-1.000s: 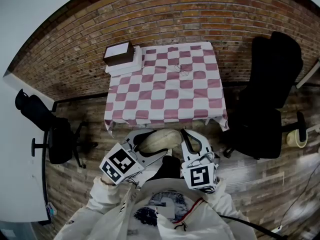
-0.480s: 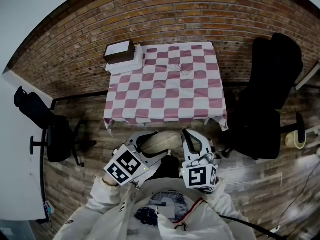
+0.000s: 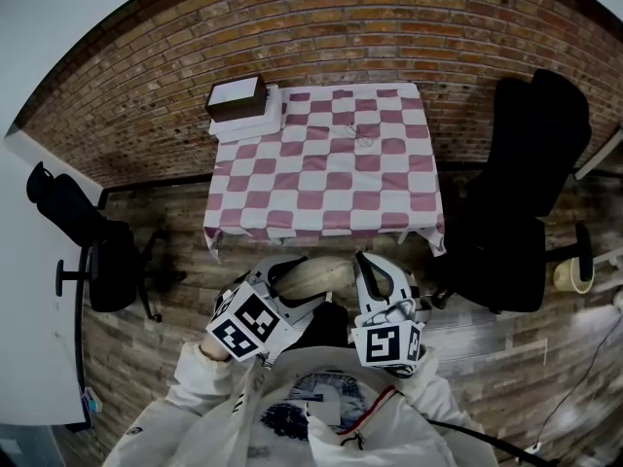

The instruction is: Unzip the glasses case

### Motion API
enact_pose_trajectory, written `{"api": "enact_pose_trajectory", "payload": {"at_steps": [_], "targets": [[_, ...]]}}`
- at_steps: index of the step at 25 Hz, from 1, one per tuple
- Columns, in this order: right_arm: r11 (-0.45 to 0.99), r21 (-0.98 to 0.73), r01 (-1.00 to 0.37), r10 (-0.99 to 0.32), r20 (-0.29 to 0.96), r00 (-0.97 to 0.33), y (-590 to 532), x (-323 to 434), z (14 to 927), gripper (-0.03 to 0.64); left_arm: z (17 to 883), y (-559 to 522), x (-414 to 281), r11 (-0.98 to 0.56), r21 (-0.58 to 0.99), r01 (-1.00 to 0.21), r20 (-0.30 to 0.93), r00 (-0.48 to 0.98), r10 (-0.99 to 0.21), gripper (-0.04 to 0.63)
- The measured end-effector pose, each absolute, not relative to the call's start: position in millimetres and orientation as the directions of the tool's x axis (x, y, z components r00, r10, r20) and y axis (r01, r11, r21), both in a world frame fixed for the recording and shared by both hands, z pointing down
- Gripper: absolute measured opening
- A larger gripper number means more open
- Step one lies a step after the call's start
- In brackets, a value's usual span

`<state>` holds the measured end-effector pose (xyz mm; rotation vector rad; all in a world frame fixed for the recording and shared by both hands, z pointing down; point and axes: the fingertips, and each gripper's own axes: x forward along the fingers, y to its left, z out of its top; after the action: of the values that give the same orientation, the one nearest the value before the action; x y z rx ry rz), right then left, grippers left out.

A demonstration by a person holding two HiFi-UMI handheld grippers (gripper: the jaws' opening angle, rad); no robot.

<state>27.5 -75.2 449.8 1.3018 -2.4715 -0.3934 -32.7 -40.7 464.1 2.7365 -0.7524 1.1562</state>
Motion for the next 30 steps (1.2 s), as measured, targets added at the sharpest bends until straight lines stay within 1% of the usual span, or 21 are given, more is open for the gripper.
{"api": "enact_pose_trajectory", "payload": {"at_steps": [15,30], "targets": [[0.504,0.506,-0.7,-0.855,0.181,-0.485,-97.7,12.1,446.3,0.016,472.9,-66.2,-48.8,-0.889,-0.161,-0.428,0.701,0.584,-0.408,0.291],[0.458,0.602,-0.654,-0.874,0.171,-0.454,-144.7,-64.8,423.4,0.015,470.4,-119.2,-123.3,-0.889,-0.217,-0.402,0.698,0.573,-0.43,0.291]]}}
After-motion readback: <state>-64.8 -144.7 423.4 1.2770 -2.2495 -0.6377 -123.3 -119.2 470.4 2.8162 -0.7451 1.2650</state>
